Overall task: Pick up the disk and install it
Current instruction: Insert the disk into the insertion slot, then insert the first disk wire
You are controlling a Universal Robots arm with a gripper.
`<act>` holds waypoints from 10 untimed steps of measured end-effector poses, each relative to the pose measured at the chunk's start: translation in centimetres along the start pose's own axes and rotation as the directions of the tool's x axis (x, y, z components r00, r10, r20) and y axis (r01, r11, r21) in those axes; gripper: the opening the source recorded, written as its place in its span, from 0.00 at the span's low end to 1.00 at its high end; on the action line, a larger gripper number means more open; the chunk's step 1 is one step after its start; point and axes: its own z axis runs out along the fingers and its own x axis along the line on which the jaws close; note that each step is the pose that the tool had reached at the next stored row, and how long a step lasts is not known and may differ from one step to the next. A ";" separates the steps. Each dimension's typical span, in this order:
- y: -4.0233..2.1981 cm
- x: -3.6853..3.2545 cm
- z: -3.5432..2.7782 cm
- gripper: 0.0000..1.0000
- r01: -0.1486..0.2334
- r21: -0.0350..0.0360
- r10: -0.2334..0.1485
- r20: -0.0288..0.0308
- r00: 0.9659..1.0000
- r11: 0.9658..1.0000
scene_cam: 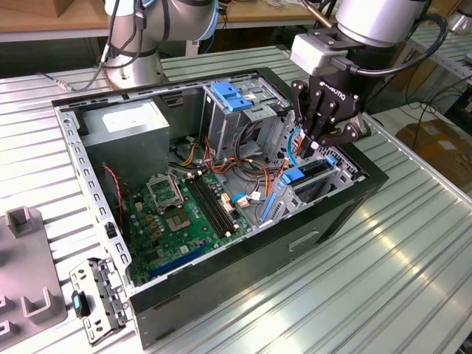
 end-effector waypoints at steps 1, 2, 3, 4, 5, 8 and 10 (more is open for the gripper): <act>0.00 0.00 0.02 0.11 0.000 0.000 0.000 0.000 1.000 1.000; 0.00 0.00 0.02 0.11 0.000 0.000 0.000 0.000 1.000 1.000; 0.00 0.00 0.02 0.11 0.000 0.000 0.000 0.000 1.000 1.000; 0.00 0.00 0.03 0.11 0.000 0.000 0.000 0.000 1.000 1.000; 0.00 0.00 0.04 0.11 0.000 0.000 0.000 0.000 1.000 1.000; 0.00 0.00 0.05 0.11 0.000 0.000 0.000 0.000 1.000 1.000; 0.00 0.00 0.06 0.11 0.000 0.000 0.000 0.000 1.000 1.000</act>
